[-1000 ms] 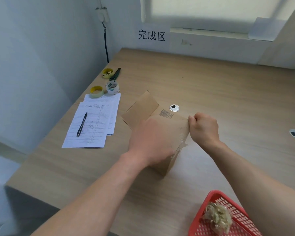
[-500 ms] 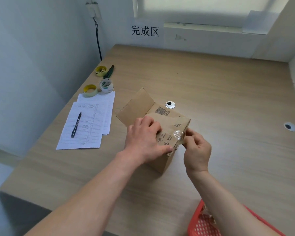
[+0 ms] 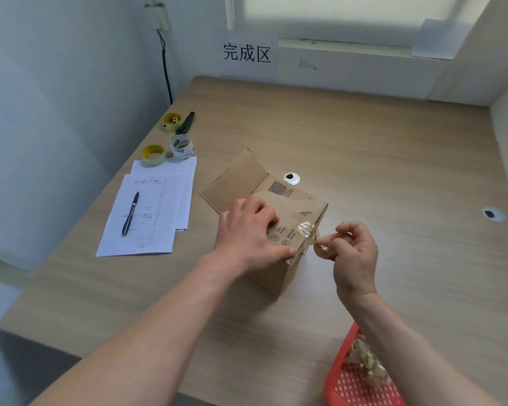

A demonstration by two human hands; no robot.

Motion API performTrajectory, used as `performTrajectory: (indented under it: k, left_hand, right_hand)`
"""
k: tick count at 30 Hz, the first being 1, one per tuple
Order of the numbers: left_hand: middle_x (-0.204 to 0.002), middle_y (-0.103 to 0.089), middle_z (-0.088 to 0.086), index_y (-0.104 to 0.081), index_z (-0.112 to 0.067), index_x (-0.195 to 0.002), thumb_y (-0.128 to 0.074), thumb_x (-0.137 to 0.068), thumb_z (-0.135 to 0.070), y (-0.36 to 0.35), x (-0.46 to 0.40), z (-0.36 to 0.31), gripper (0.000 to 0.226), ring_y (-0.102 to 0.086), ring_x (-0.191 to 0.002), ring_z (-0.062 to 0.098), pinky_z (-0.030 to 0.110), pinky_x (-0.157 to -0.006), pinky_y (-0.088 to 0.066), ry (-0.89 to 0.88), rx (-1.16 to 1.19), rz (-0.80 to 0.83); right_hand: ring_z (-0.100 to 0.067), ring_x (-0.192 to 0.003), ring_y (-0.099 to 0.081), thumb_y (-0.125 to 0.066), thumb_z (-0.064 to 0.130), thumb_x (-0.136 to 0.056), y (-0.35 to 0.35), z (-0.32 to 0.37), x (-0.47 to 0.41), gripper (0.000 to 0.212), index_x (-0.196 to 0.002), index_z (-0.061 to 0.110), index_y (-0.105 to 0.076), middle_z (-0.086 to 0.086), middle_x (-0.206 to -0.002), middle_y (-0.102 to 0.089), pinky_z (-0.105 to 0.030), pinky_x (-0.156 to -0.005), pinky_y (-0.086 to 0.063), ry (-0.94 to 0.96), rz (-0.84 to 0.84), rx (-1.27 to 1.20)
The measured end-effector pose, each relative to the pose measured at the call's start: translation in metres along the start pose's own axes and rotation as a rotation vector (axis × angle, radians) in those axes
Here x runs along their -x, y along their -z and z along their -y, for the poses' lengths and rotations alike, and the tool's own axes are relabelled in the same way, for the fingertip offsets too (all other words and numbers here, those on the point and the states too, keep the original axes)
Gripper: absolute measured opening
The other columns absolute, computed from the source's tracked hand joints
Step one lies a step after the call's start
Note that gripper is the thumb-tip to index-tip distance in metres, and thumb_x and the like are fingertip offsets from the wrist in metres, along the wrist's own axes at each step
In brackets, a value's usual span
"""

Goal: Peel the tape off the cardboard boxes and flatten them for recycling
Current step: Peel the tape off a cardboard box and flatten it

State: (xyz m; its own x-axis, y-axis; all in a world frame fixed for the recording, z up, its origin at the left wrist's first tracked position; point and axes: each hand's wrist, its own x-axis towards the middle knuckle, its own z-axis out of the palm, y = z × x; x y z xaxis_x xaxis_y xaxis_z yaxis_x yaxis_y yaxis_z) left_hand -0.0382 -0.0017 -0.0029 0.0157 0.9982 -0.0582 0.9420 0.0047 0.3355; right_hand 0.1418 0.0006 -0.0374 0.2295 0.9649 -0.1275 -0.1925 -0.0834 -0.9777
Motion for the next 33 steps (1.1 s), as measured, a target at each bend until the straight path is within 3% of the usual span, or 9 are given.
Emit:
performTrajectory:
  k: [5,11,14,17,18,20,24,29,33]
  left_hand:
    - [-0.129,-0.039,-0.014,-0.058,-0.035,-0.117,-0.072,-0.071,-0.065,0.000,0.001,0.005,0.057,-0.030,-0.128,0.016,0.036,-0.103,-0.029,-0.019,0.047,-0.002]
    - [-0.128,-0.041,-0.013,-0.059,-0.035,-0.118,-0.070,-0.077,-0.061,-0.002,0.000,0.008,0.050,-0.030,-0.128,0.016,0.035,-0.104,-0.027,-0.051,0.070,-0.009]
    - [-0.129,-0.041,-0.013,-0.060,-0.034,-0.118,-0.070,-0.077,-0.061,-0.004,0.001,0.011,0.050,-0.031,-0.128,0.016,0.036,-0.104,-0.026,-0.063,0.081,-0.029]
    - [-0.129,-0.042,-0.013,-0.061,-0.034,-0.118,-0.071,-0.077,-0.059,-0.005,0.001,0.011,0.049,-0.031,-0.129,0.016,0.035,-0.104,-0.025,-0.064,0.095,-0.048]
    - [-0.129,-0.042,-0.013,-0.061,-0.034,-0.118,-0.071,-0.077,-0.059,-0.005,0.001,0.011,0.049,-0.031,-0.129,0.016,0.035,-0.104,-0.025,-0.063,0.097,-0.051]
    - [-0.129,-0.042,-0.013,-0.061,-0.034,-0.118,-0.071,-0.077,-0.059,-0.006,0.001,0.011,0.050,-0.031,-0.129,0.016,0.035,-0.104,-0.025,-0.061,0.097,-0.057]
    - [-0.128,-0.043,-0.013,-0.061,-0.035,-0.118,-0.072,-0.076,-0.060,-0.008,0.002,0.011,0.050,-0.032,-0.128,0.016,0.035,-0.103,-0.026,-0.061,0.095,-0.070]
    - [-0.128,-0.042,-0.014,-0.061,-0.035,-0.117,-0.074,-0.075,-0.058,-0.007,0.003,0.011,0.050,-0.031,-0.129,0.015,0.034,-0.103,-0.025,-0.069,0.102,-0.057]
    - [-0.126,-0.043,-0.014,-0.062,-0.035,-0.115,-0.074,-0.075,-0.057,-0.008,0.003,0.011,0.048,-0.032,-0.128,0.015,0.034,-0.102,-0.025,-0.076,0.110,-0.059]
  right_hand:
    - [-0.010,-0.058,-0.055,-0.042,-0.018,-0.084,0.004,-0.001,0.004,0.036,-0.089,0.013,-0.059,-0.008,-0.061,-0.061,-0.018,-0.054,-0.047,0.084,-0.032,0.113]
    - [-0.007,-0.054,-0.050,-0.039,-0.008,-0.093,-0.001,-0.007,0.007,0.035,-0.091,0.017,-0.063,0.007,-0.055,-0.053,-0.028,-0.055,-0.047,0.025,-0.054,0.163]
    - [-0.002,-0.054,-0.049,-0.047,0.012,-0.104,-0.005,-0.007,0.007,0.025,-0.089,0.019,-0.067,0.010,-0.058,-0.051,-0.026,-0.055,-0.048,0.042,-0.034,0.197]
    - [-0.007,-0.057,-0.047,-0.069,0.023,-0.093,-0.001,-0.009,0.004,0.003,-0.094,0.023,-0.072,0.009,-0.059,-0.052,-0.029,-0.061,-0.044,0.154,0.020,0.387]
    - [-0.009,-0.056,-0.045,-0.074,0.022,-0.088,0.001,-0.010,0.003,0.010,-0.098,0.024,-0.074,0.007,-0.059,-0.050,-0.029,-0.061,-0.041,0.215,0.029,0.498]
    - [-0.012,-0.059,-0.050,-0.078,0.018,-0.086,0.005,-0.011,0.003,0.014,-0.100,0.018,-0.078,0.004,-0.063,-0.053,-0.030,-0.064,-0.041,0.354,0.022,0.682]
    - [-0.020,-0.064,-0.056,-0.075,0.011,-0.086,0.006,-0.010,0.007,0.002,-0.086,0.012,-0.077,0.004,-0.071,-0.057,-0.029,-0.061,-0.040,0.557,0.041,0.902]
    - [-0.014,-0.067,-0.051,-0.067,0.007,-0.090,0.015,-0.018,0.015,0.013,-0.081,0.017,-0.066,0.009,-0.072,-0.052,-0.029,-0.062,-0.036,0.492,0.113,0.848]
    - [-0.010,-0.081,-0.056,-0.066,0.012,-0.091,0.019,-0.016,0.021,0.018,-0.079,0.025,-0.062,0.006,-0.086,-0.059,-0.030,-0.072,-0.043,0.346,0.165,0.702]
